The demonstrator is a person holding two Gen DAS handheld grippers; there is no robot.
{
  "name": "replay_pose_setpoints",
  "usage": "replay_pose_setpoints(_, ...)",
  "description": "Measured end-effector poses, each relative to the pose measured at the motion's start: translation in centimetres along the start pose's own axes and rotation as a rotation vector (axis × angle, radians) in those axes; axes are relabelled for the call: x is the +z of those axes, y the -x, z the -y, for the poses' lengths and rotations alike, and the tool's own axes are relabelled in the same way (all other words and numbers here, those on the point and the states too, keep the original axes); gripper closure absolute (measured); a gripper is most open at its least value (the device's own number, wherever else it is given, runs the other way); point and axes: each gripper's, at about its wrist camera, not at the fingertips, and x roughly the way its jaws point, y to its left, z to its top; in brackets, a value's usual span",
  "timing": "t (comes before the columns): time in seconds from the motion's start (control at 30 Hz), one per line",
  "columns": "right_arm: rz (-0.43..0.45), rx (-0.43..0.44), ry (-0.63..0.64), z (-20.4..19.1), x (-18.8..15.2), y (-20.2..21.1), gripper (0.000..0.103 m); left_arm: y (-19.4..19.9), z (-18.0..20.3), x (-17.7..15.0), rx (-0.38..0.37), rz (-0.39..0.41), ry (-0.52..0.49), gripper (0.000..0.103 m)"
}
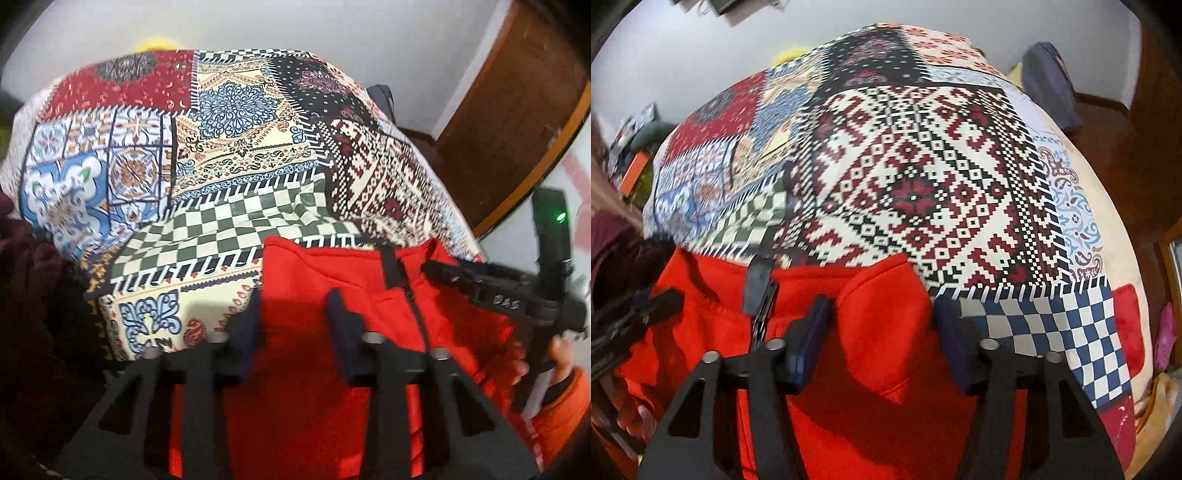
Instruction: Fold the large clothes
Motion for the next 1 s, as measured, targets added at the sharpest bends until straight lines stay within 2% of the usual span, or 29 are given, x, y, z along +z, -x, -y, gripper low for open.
replay_pose_setpoints(0.1, 0.003, -0.013, 0.071, -1.0, -0.7, 1.1, 0.088, 0.6, 0.2, -0.2, 0.005, -0.001, -0.011, 0.092)
replay_pose_setpoints(0.17, 0.01, -0.016, 0.103, -1.6, -1.2, 2.2, 0.09, 1.4, 0.6, -0.3, 0.015, 0.003, -0.027, 0.094)
replay_pose_setpoints(0.23, 0.031, -0.019, 0.121, -2.2, -1.6, 3.7, 0.091, 3.1, 1.4, -0.6, 0.019, 0.019, -0.055, 0.094)
replay_pose_setpoints(0.37, 0.111, 0.006, 0.16, -3.3, -2.9, 9.3, 0.094, 7.7, 3.1, -1.8, 0.003, 0.066, -0.106, 0.094)
replay_pose_setpoints(0.6, 0.154, 0.018, 0.235, -5.7, -7.3, 15.6, 0.094, 15.0, 5.3, -6.2, -0.044, 0.109, -0.14, 0.095)
replay_pose_setpoints(0.8, 0.125, 0.014, 0.256, -6.4, -12.0, 17.4, 0.094, 17.6, 6.6, -12.0, -0.089, 0.081, -0.143, 0.095)
replay_pose_setpoints(1.0, 0.062, 0.003, 0.255, -6.3, -16.7, 16.9, 0.094, 17.2, 6.9, -17.2, -0.126, 0.028, -0.127, 0.094)
